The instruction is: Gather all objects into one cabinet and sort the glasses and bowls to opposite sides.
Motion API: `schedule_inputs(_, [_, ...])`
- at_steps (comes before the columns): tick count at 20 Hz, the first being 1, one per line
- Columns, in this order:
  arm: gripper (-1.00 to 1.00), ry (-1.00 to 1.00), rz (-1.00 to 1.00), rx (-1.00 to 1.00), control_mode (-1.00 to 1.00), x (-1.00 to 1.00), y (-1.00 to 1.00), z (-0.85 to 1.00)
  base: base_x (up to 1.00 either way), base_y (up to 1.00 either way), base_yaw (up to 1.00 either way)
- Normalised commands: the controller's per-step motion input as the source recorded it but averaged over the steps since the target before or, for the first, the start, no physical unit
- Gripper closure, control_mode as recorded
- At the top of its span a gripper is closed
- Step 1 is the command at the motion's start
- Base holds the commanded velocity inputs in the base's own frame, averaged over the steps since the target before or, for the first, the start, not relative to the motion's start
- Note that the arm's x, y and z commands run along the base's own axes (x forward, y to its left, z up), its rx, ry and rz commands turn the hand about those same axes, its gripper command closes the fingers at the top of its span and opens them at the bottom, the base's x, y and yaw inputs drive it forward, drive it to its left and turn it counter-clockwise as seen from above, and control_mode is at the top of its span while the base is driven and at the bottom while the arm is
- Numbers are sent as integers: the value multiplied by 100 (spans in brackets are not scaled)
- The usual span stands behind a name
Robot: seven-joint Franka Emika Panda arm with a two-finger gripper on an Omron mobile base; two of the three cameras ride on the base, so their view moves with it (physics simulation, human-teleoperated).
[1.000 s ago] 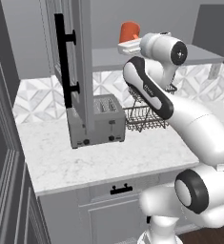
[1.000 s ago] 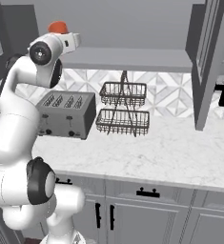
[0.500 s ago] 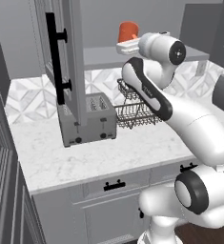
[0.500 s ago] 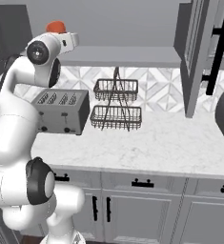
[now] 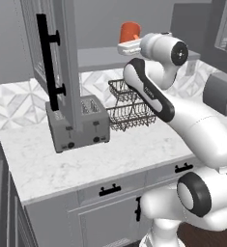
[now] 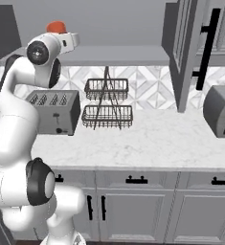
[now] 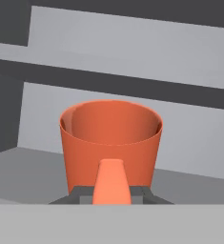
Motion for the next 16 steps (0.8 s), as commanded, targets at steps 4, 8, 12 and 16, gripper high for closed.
schedule_inputs(4, [100, 0, 0, 0, 100, 0, 0, 0, -63, -9, -2])
schedule_inputs(8, [100, 0, 0, 0, 100, 0, 0, 0, -73, -24, -7])
schedule_inputs(12, [100, 0, 0, 0, 100, 0, 0, 0, -59, -24, -10])
schedule_inputs(16, [100, 0, 0, 0, 100, 0, 0, 0, -53, -24, -15])
